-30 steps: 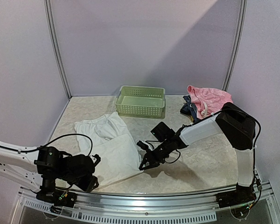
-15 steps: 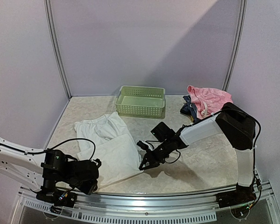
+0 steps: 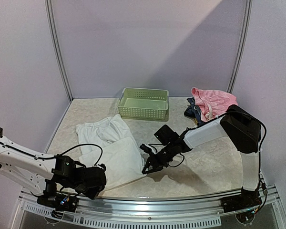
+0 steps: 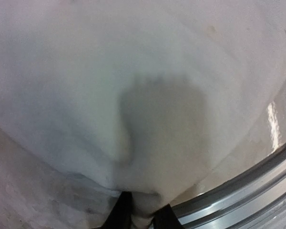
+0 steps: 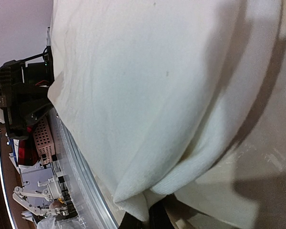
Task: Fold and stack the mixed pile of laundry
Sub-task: Pick up the 2/3-rectangle-folded T-shirt from the center of the board.
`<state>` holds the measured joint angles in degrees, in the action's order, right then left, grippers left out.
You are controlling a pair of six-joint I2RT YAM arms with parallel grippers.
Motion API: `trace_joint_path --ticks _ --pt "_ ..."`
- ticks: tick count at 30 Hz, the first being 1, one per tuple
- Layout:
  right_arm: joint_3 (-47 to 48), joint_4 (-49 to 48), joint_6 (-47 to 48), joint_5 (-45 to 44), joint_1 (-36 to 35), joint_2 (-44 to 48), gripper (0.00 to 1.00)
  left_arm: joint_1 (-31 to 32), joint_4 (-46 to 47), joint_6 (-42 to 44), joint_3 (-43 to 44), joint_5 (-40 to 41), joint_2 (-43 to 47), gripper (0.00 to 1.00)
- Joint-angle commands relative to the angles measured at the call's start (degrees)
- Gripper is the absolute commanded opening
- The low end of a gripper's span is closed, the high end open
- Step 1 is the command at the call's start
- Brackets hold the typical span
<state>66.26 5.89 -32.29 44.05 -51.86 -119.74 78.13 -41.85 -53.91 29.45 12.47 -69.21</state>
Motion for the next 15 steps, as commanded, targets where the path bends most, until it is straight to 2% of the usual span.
trace_joint_path --ticks 1,6,15 --pt "-2.02 3.56 0.56 -6.11 -0.61 -0.64 0.0 0.82 1.07 0.49 -0.59 -0.94 -2.16 0.0" --pt "-1.74 6.22 1.37 -7.59 -0.61 1.25 0.0 0.88 0.77 2.31 1.48 -1.84 -2.01 0.0" --pt "-2.24 15.13 3.57 -11.89 -0.57 8.24 0.0 2.14 -5.96 5.71 9.16 -1.99 -0.26 0.0"
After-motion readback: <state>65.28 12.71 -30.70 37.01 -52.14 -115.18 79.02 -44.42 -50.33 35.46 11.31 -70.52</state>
